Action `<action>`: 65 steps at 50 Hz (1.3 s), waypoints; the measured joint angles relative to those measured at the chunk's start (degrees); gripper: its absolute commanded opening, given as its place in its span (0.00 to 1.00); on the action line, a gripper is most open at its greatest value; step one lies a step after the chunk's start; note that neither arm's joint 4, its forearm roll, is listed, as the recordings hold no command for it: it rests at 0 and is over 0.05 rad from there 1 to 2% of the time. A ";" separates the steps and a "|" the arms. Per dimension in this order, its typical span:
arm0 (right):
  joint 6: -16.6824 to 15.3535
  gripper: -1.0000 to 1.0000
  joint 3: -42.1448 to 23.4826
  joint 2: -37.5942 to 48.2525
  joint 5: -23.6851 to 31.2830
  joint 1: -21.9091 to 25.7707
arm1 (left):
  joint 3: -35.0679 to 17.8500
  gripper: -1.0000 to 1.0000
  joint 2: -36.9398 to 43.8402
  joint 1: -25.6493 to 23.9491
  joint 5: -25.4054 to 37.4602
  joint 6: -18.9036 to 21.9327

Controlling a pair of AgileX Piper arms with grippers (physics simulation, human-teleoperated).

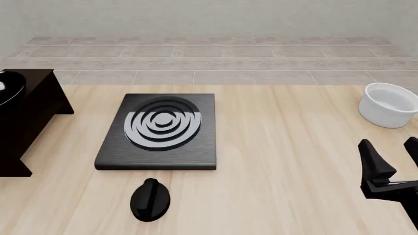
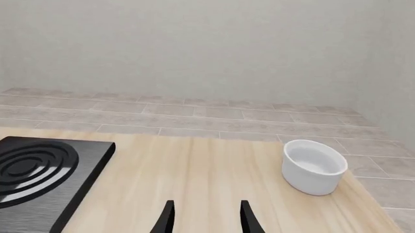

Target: Put the frying pan on top of the cabinet.

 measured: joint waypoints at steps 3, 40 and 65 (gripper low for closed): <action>-0.05 1.00 0.00 0.24 -0.21 0.03 | 0.19 1.00 -0.53 0.02 0.31 -0.09; -0.41 1.00 -0.03 0.07 -0.02 0.23 | 1.80 1.00 -10.55 1.61 7.92 -1.70; -0.55 1.00 -0.04 -2.30 2.20 0.27 | 2.04 1.00 -18.52 2.09 15.62 -2.01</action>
